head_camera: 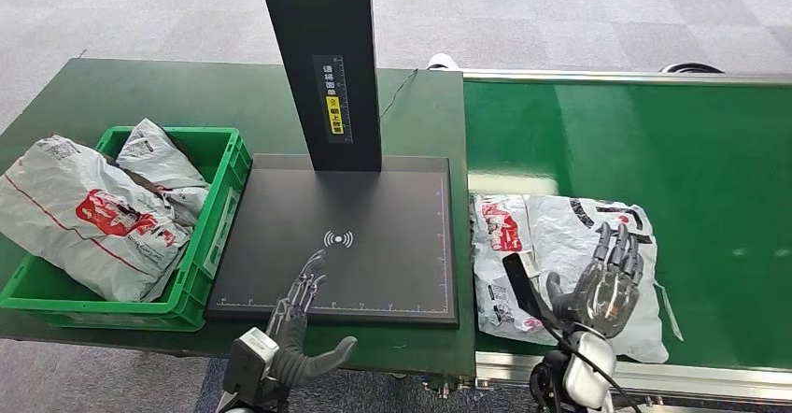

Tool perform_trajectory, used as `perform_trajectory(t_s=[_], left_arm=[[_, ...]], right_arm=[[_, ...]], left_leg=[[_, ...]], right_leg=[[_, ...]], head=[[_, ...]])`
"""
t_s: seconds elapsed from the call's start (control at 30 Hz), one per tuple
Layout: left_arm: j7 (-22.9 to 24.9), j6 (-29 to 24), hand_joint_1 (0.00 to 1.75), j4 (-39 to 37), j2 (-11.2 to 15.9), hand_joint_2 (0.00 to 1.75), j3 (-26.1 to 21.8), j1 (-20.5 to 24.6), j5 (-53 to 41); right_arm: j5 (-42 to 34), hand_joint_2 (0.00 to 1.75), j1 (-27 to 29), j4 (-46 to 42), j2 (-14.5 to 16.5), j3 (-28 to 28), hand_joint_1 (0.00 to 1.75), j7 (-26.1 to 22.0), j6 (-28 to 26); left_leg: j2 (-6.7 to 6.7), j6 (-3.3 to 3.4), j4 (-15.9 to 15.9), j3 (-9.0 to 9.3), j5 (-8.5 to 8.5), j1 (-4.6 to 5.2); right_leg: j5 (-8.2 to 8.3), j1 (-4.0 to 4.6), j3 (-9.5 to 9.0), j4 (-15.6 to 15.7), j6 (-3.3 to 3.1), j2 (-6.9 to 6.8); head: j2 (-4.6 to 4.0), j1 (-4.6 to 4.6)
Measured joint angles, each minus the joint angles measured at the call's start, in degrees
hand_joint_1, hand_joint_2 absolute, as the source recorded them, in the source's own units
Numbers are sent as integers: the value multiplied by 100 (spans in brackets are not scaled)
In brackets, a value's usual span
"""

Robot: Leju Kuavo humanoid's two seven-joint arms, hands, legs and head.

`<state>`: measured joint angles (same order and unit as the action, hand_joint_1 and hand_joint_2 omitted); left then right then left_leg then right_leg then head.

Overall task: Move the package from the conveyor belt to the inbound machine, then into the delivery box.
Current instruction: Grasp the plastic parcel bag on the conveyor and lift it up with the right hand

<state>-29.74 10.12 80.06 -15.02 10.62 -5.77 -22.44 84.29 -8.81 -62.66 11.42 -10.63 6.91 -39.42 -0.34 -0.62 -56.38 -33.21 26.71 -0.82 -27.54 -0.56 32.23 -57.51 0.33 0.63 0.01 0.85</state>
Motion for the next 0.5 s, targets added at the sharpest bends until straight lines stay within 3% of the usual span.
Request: perform_trajectory(t_s=[0.1, 0.33, 0.5], left_arm=[[7, 0, 0, 0, 7, 175, 21, 14, 14], [68, 25, 0, 0, 49, 175, 40, 60, 65], [81, 60, 0, -2, 63, 175, 42, 78, 80]], right_arm=[[-114, 175, -206, 281, -150, -286, 0, 43, 172], [-243, 175, -836, 1590, -567, -812, 0, 425, 1615], [-318, 175, -1107, 2222, -649, -890, 0, 215, 2219]], left_leg=[[3, 0, 0, 0, 1, 0], [-1, 0, 0, 0, 0, 0], [7, 0, 0, 15, 3, -4]], right_leg=[[0, 0, 2, 0, 0, 3], [0, 1, 0, 0, 0, -4], [-1, 4, -8, 0, -1, 3]], head=[[1, 2], [0, 2], [-1, 2]])
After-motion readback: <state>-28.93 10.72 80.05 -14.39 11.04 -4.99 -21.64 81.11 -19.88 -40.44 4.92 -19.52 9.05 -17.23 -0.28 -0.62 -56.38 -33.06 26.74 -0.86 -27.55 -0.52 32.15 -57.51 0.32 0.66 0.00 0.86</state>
